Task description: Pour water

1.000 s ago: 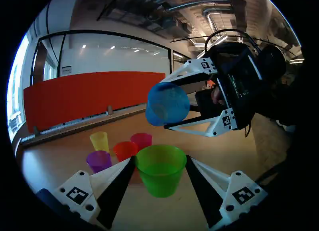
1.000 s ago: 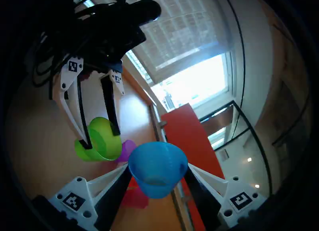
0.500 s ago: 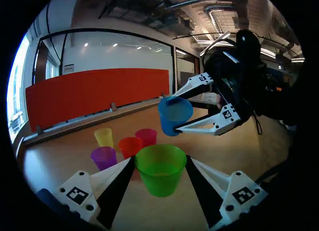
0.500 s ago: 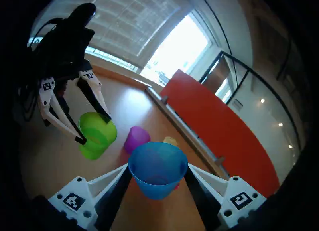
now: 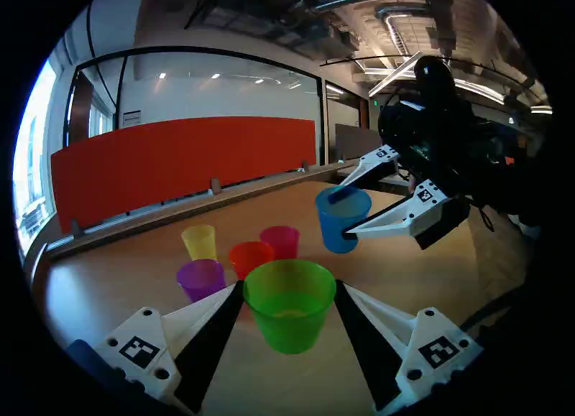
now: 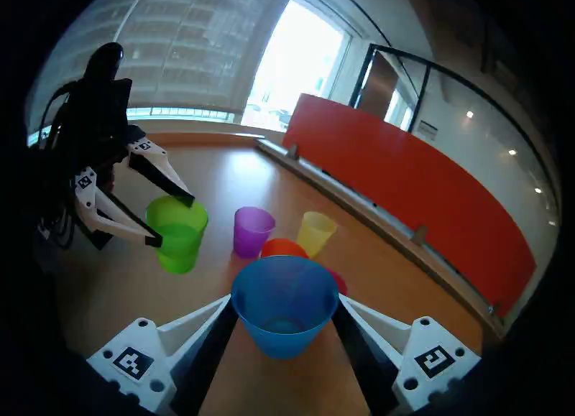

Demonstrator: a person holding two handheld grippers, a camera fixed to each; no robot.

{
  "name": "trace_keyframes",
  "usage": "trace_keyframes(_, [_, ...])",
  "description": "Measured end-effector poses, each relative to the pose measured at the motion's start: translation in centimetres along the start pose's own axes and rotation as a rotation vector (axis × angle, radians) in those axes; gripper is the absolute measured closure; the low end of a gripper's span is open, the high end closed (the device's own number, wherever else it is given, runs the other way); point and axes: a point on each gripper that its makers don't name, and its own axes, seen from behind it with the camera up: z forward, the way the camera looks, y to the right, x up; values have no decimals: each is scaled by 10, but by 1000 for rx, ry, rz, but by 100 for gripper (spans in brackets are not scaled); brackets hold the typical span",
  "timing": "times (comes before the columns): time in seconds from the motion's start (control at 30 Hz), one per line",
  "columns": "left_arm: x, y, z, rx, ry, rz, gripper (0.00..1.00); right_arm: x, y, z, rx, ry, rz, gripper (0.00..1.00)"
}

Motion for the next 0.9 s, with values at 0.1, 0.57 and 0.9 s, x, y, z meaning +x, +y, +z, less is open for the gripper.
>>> trace_keyframes(0.1, [-2, -6, 2, 11, -7, -1, 10, -8, 1, -2, -2, -22, 9, 9])
trace_keyframes(0.57, [-21, -36, 13, 70, -54, -4, 10, -36, 11, -11, -14, -71, 68, 10])
trace_keyframes(0.9, [-36, -58, 20, 105, -90, -42, 10, -47, 18, -18, -28, -86, 90, 10])
